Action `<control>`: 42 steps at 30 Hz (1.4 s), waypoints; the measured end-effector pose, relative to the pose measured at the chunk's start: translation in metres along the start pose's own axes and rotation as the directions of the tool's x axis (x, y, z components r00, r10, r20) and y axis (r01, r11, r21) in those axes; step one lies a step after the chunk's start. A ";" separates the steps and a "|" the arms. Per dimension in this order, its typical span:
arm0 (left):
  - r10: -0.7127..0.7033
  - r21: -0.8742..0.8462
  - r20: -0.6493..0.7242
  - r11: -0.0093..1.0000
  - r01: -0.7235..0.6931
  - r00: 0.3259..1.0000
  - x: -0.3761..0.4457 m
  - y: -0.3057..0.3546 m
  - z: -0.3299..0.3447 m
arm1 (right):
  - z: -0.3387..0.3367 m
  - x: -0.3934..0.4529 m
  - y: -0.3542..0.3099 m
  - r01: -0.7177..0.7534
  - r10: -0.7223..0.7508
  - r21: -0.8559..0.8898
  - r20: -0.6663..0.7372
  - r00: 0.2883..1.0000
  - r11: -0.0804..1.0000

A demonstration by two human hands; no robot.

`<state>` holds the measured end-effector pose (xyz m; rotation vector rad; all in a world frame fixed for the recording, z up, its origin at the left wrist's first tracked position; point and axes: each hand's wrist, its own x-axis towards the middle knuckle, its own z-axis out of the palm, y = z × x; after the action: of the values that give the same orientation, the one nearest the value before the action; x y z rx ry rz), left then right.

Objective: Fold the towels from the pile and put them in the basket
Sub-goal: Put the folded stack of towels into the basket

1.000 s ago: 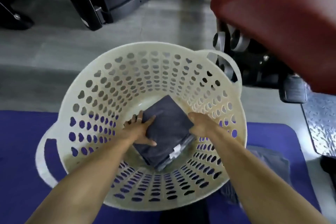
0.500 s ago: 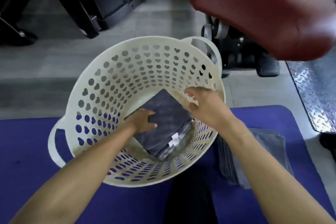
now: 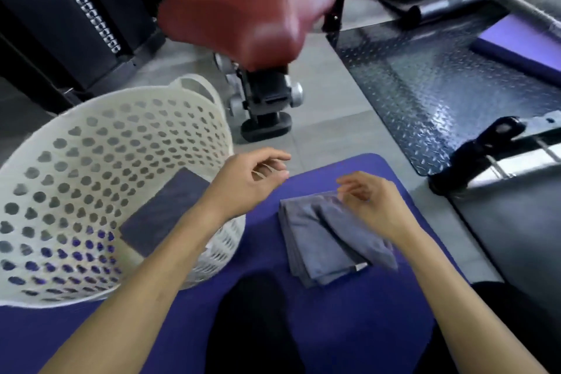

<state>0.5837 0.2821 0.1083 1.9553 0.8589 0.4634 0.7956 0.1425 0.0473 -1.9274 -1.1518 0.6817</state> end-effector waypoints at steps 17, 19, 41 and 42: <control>-0.250 0.564 0.428 0.825 -0.040 0.869 0.138 -0.136 0.211 | -0.015 -0.020 0.203 -0.429 0.435 0.096 -0.055 0.899 0.898; -0.166 0.542 0.407 0.835 -0.092 0.898 0.135 -0.142 0.217 | -0.008 -0.017 0.208 -0.457 0.464 0.098 -0.064 0.884 0.884; -0.311 0.634 0.441 0.772 -0.047 0.842 0.137 -0.161 0.187 | 0.018 0.005 0.213 -0.402 0.402 -0.029 -0.005 0.916 0.915; -0.321 0.626 0.487 0.777 -0.069 0.812 0.135 -0.161 0.183 | 0.019 0.005 0.214 -0.392 0.391 0.004 0.058 0.918 0.920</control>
<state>0.7286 0.3238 -0.1258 2.4049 0.7882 -0.5795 0.8858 0.0911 -0.1406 -2.1606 -0.7901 0.9586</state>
